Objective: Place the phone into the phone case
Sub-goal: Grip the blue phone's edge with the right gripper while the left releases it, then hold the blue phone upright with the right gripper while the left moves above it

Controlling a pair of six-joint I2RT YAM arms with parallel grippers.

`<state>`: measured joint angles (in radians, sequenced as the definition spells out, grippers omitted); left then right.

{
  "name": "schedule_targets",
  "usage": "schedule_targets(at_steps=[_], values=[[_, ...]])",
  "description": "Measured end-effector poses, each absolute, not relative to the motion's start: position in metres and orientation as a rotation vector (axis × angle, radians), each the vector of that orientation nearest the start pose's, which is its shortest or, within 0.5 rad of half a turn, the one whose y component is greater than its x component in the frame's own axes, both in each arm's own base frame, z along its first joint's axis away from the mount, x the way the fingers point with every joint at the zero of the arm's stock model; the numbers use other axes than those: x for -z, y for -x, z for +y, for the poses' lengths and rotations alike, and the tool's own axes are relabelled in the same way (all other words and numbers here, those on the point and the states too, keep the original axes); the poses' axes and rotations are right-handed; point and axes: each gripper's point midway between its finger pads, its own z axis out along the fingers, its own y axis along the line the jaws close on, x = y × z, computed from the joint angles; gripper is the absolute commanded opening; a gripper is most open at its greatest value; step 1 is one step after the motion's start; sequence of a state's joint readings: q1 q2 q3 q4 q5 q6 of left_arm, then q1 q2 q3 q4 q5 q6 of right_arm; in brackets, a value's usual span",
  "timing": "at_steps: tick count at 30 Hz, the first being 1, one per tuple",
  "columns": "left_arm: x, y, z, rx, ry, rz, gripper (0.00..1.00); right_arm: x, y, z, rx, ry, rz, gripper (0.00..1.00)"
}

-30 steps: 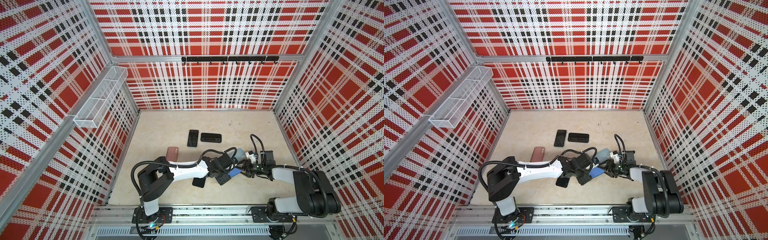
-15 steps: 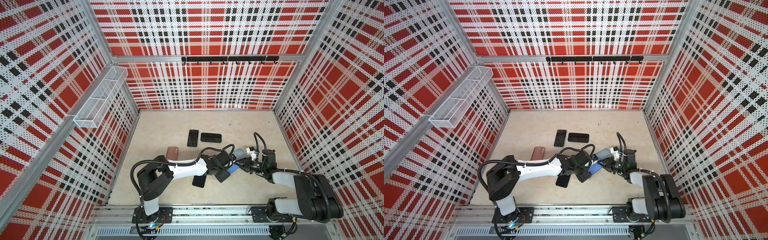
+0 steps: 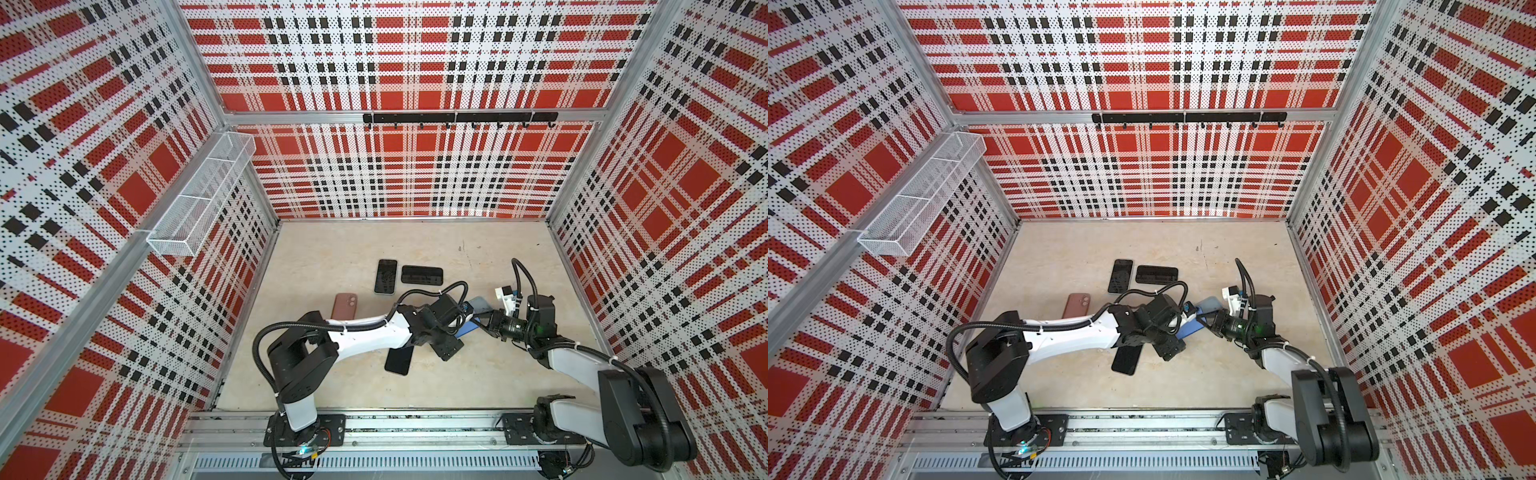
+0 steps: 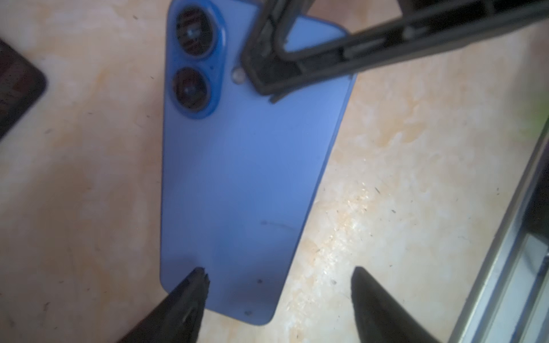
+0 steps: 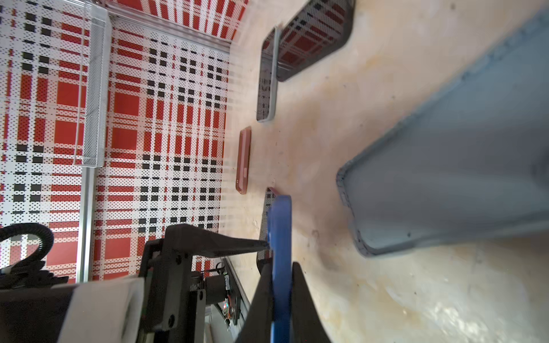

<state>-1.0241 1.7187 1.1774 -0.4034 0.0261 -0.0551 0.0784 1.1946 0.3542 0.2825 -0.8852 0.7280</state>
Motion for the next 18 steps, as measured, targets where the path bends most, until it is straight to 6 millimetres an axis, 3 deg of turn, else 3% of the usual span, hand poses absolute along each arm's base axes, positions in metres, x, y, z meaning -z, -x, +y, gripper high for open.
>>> schedule_targets(at_steps=[6,10,13,18], values=[[-0.208,-0.262,-0.328,0.607,-0.91,2.136,1.0,-0.191,-0.304,0.151,-1.175,0.124,2.013,0.0],[-0.258,-0.289,-0.291,0.768,-0.738,2.093,1.0,-0.211,-0.311,0.16,-1.001,0.376,1.917,0.0],[-0.267,-0.301,-0.277,0.906,-0.649,2.131,1.0,-0.209,-0.314,0.178,-0.826,0.632,1.864,0.0],[-0.246,-0.312,-0.268,1.145,-0.401,2.324,0.93,-0.191,-0.318,0.212,-0.425,1.056,1.718,0.0]])
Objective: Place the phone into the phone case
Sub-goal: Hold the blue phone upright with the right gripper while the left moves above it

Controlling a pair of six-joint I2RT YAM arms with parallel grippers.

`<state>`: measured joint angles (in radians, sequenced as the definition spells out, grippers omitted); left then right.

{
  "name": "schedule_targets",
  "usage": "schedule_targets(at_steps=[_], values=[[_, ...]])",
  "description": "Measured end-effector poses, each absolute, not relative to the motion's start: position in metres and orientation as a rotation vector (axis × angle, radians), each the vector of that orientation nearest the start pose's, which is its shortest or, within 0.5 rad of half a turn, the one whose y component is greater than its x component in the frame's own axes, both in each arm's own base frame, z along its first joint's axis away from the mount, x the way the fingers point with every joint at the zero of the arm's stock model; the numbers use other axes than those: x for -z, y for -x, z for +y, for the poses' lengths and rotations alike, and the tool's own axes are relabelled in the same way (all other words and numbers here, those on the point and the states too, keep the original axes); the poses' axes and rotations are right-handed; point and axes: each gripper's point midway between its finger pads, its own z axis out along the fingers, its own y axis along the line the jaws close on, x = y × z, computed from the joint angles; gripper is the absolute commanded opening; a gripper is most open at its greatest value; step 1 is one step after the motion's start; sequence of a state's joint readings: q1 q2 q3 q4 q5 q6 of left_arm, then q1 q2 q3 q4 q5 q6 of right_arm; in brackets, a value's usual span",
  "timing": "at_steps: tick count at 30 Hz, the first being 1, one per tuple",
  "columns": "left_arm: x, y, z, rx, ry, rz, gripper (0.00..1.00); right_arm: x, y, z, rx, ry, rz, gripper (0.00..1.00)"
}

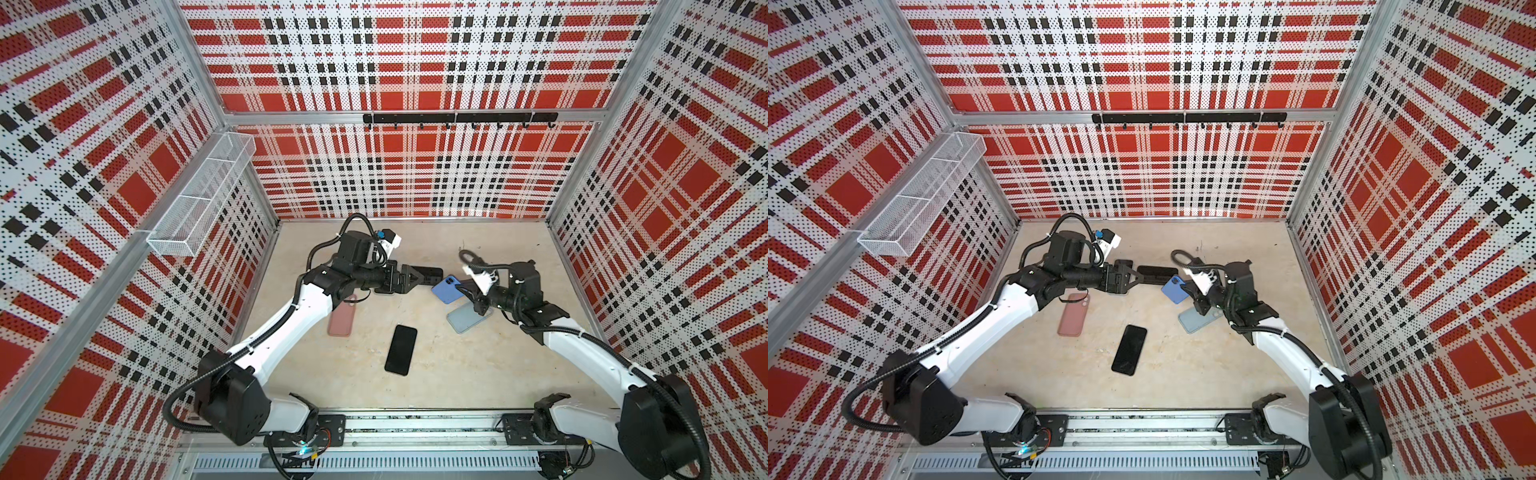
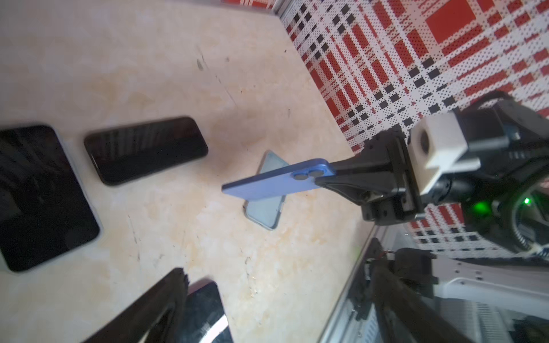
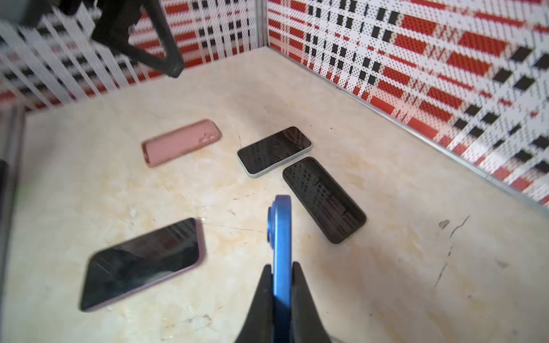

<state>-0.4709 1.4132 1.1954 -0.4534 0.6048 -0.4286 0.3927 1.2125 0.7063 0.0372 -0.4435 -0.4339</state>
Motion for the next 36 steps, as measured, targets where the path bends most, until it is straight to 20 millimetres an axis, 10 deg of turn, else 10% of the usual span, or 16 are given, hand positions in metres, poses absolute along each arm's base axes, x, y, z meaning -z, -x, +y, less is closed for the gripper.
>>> schedule_targets(at_steps=[9,15,36], values=[[-0.199,-0.308,-0.264,1.452,0.12,2.529,0.9,-0.167,-0.296,0.247,0.091,1.442,1.356,0.0],[-0.203,-0.324,-0.27,1.551,0.271,2.475,0.87,-0.154,-0.264,0.27,0.284,1.58,1.131,0.0],[-0.2,-0.335,-0.272,1.662,0.405,2.375,0.74,-0.211,-0.262,0.296,0.565,1.415,0.852,0.0]])
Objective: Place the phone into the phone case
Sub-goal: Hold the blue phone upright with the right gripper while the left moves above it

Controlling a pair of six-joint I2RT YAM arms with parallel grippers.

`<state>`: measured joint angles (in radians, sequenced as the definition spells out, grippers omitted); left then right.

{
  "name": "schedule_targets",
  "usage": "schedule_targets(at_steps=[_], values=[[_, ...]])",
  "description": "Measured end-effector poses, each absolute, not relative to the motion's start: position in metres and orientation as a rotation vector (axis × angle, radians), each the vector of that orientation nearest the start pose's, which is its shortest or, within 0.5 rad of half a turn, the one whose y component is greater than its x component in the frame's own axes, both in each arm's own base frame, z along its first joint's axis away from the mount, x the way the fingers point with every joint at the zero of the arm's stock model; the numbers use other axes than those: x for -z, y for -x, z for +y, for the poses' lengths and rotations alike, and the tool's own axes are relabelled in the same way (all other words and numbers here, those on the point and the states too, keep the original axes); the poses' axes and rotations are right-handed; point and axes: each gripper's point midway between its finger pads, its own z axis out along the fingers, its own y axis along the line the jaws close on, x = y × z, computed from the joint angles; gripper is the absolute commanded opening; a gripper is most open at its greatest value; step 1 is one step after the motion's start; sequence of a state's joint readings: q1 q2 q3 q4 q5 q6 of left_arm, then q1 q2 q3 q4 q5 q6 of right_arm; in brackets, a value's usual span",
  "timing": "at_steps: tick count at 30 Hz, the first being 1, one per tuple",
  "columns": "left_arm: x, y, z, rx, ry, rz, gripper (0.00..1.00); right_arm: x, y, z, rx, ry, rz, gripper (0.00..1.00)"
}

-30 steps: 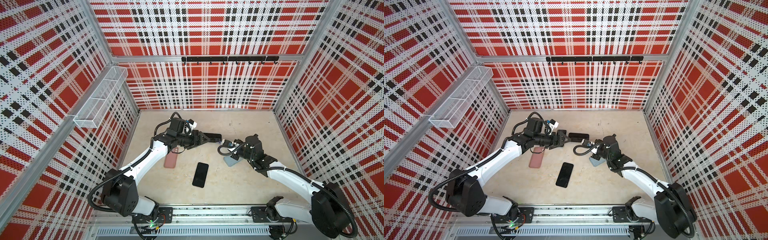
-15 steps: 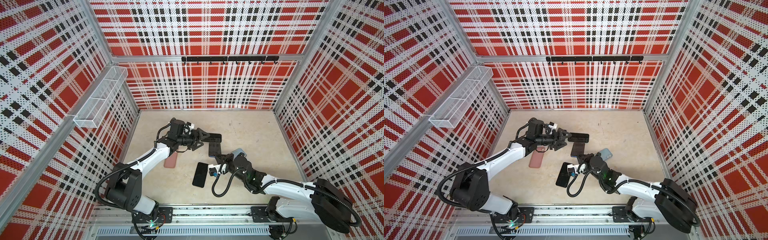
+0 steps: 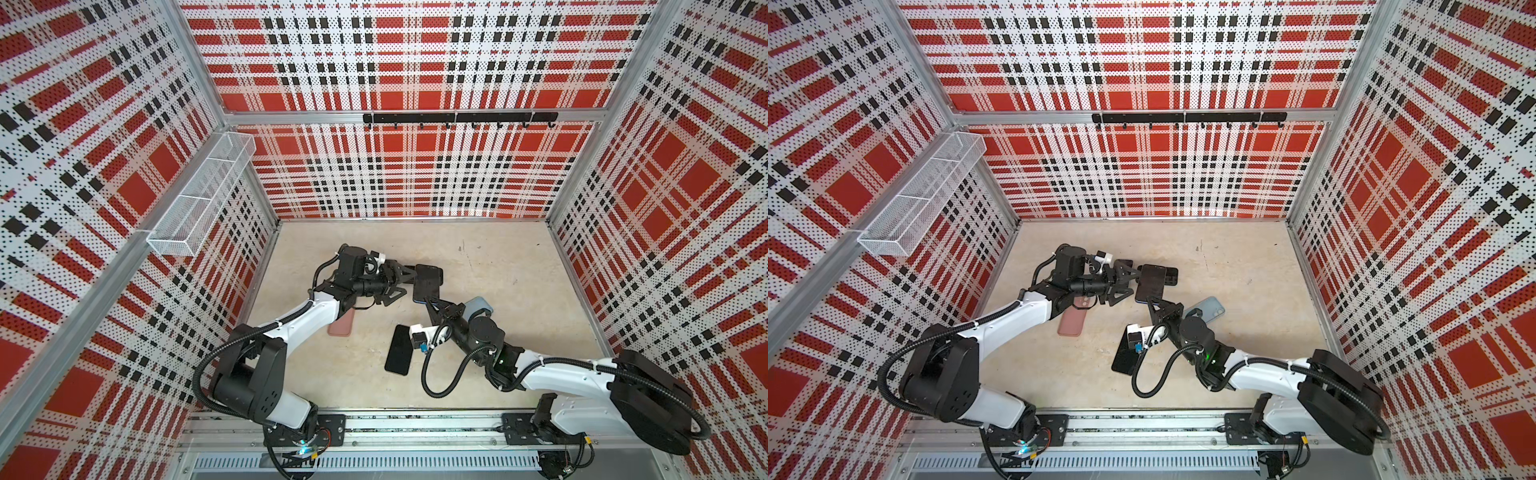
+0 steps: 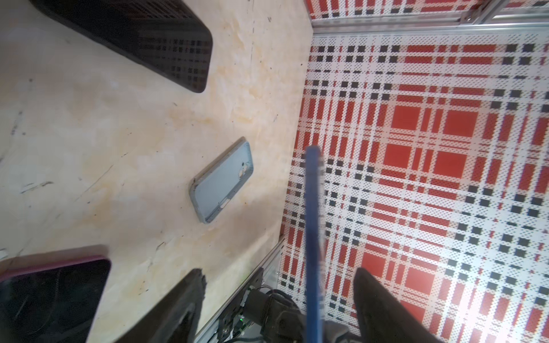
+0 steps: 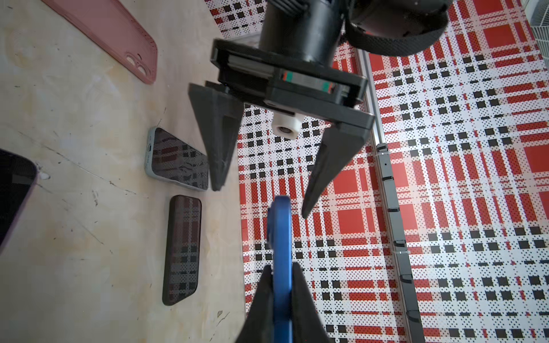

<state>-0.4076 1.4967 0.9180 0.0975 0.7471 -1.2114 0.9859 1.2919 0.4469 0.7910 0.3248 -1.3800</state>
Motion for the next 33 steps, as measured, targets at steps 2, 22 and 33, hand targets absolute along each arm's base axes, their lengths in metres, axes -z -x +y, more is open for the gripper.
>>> schedule_targets(at_steps=[2,22,33], values=[[-0.207,-0.339,-0.274,1.682,0.393,2.341,0.69,-0.208,-0.261,0.299,0.563,1.42,0.85,0.0],[-0.207,-0.344,-0.293,1.711,0.265,2.288,0.16,-0.216,-0.255,0.308,0.555,1.36,0.835,0.0],[-0.212,-0.347,-0.293,1.742,0.315,2.267,0.0,-0.216,-0.259,0.308,0.551,1.322,0.864,0.17]])
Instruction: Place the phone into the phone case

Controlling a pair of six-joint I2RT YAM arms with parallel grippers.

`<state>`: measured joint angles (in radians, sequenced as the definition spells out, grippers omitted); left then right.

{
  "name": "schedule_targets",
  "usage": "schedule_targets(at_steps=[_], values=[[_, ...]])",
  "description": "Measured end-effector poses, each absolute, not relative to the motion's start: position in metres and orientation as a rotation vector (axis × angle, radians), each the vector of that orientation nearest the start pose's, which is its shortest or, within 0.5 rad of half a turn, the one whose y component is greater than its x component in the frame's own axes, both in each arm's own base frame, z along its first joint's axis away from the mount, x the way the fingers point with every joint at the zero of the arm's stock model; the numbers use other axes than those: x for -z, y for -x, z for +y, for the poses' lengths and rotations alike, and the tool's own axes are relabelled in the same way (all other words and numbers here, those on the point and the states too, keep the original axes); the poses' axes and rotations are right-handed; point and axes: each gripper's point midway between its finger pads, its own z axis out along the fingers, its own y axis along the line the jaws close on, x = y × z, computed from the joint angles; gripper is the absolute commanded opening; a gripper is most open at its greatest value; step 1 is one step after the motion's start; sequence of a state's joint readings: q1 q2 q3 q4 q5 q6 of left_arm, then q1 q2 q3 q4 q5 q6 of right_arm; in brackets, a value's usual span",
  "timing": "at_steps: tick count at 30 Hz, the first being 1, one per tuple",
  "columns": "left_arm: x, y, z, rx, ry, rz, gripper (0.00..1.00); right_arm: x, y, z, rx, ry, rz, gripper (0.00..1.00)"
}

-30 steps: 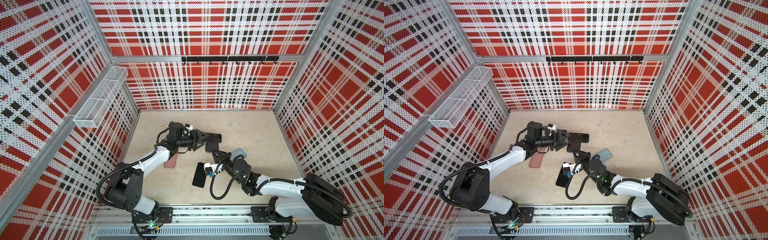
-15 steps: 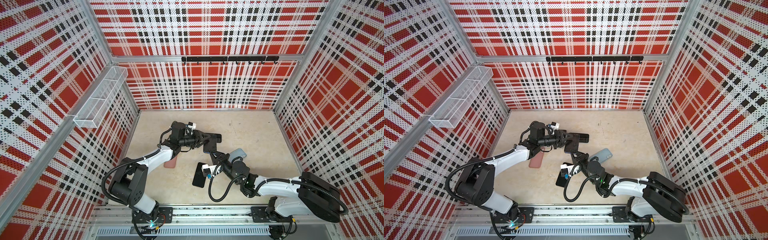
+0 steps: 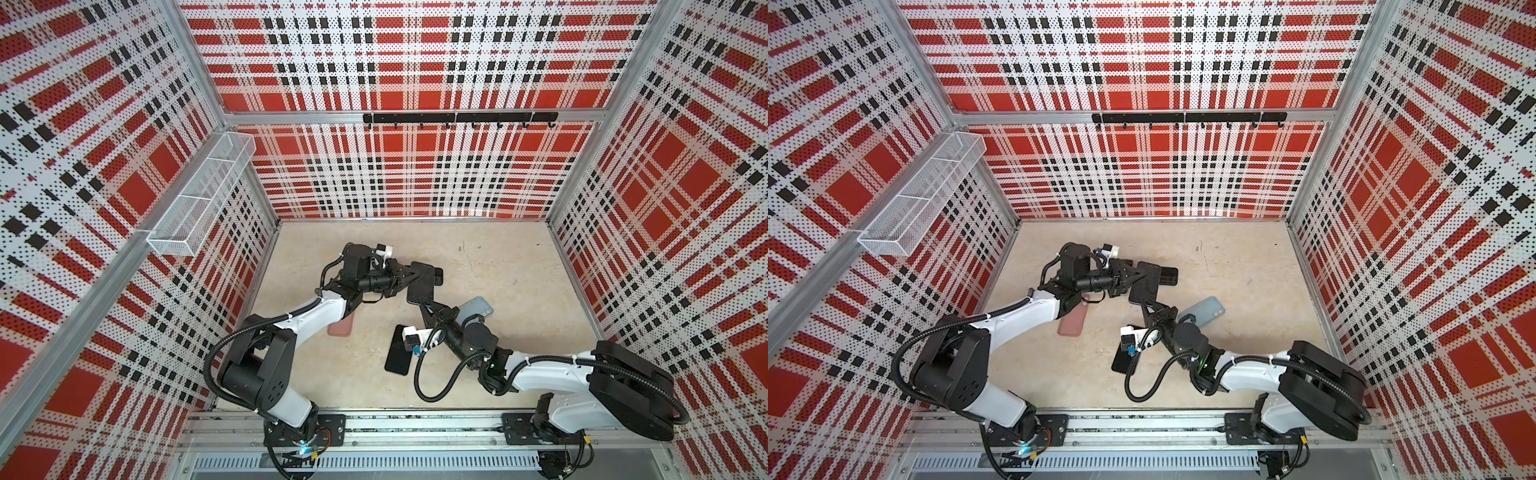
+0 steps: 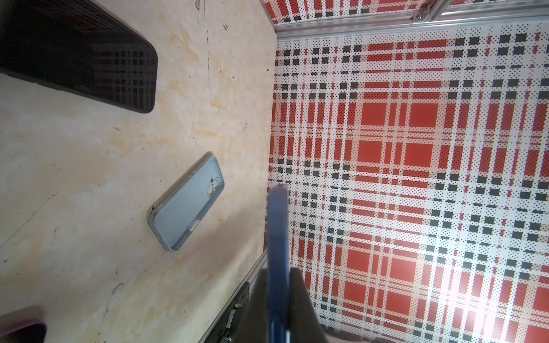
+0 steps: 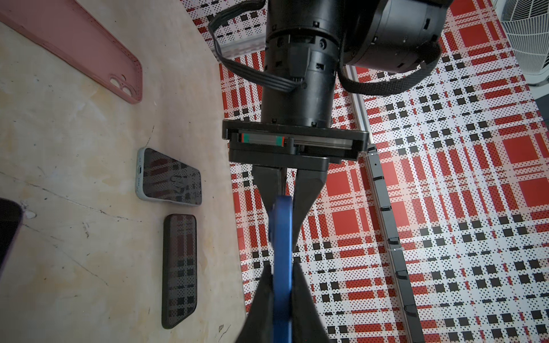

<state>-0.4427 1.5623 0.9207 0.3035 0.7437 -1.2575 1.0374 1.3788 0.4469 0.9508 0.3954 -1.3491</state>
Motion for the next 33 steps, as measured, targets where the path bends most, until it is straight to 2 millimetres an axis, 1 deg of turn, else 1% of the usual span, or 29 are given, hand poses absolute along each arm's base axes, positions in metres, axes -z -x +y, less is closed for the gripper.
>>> schedule_targets(at_steps=[1,2,5,7,9,11,13,15,16,18,20,22,24,25,27,29,31,33], values=[[-0.213,-0.349,-0.292,1.741,0.318,2.253,0.0,-0.216,-0.259,0.307,0.548,1.318,0.872,0.19],[-0.214,-0.351,-0.291,1.742,0.323,2.238,0.0,-0.216,-0.259,0.307,0.544,1.314,0.881,0.24],[-0.215,-0.359,-0.284,1.728,0.363,2.188,0.0,-0.217,-0.257,0.303,0.503,1.297,0.918,0.25],[-0.219,-0.367,-0.277,1.707,0.389,2.147,0.0,-0.219,-0.251,0.298,0.439,1.298,0.958,0.27],[-0.226,-0.379,-0.268,1.671,0.416,2.086,0.0,-0.226,-0.24,0.292,0.318,1.297,1.014,0.29],[-0.235,-0.388,-0.261,1.643,0.431,2.024,0.0,-0.241,-0.232,0.289,0.168,1.261,1.08,0.3],[-0.245,-0.396,-0.256,1.623,0.44,1.959,0.0,-0.256,-0.228,0.286,0.021,1.19,1.163,0.3],[-0.256,-0.403,-0.252,1.614,0.448,1.892,0.0,-0.268,-0.23,0.28,-0.121,1.083,1.281,0.26],[-0.261,-0.406,-0.25,1.613,0.455,1.856,0.0,-0.272,-0.232,0.277,-0.194,1.023,1.342,0.25],[-0.276,-0.41,-0.248,1.625,0.462,1.772,0.0,-0.28,-0.242,0.266,-0.348,0.856,1.463,0.24],[-0.286,-0.414,-0.246,1.647,0.475,1.691,0.0,-0.286,-0.257,0.251,-0.51,0.659,1.551,0.3],[-0.29,-0.418,-0.247,1.673,0.491,1.625,0.0,-0.29,-0.272,0.236,-0.673,0.45,1.587,0.36],[-0.286,-0.422,-0.25,1.699,0.514,1.581,0.0,-0.288,-0.285,0.219,-0.828,0.237,1.585,0.42],[-0.282,-0.423,-0.252,1.708,0.529,1.568,0.0,-0.286,-0.289,0.215,-0.9,0.152,1.58,0.48],[-0.272,-0.424,-0.256,1.718,0.556,1.562,0.0,-0.28,-0.299,0.211,-1.03,0.01,1.571,0.55],[-0.264,-0.422,-0.261,1.72,0.572,1.571,0.0,-0.282,-0.308,0.214,-1.149,-0.095,1.546,0.59],[-0.262,-0.42,-0.265,1.725,0.577,1.568,0.0,-0.287,-0.315,0.219,-1.265,-0.168,1.505,0.61],[-0.267,-0.417,-0.268,1.742,0.569,1.547,0.0,-0.292,-0.321,0.225,-1.372,-0.224,1.46,0.63]])
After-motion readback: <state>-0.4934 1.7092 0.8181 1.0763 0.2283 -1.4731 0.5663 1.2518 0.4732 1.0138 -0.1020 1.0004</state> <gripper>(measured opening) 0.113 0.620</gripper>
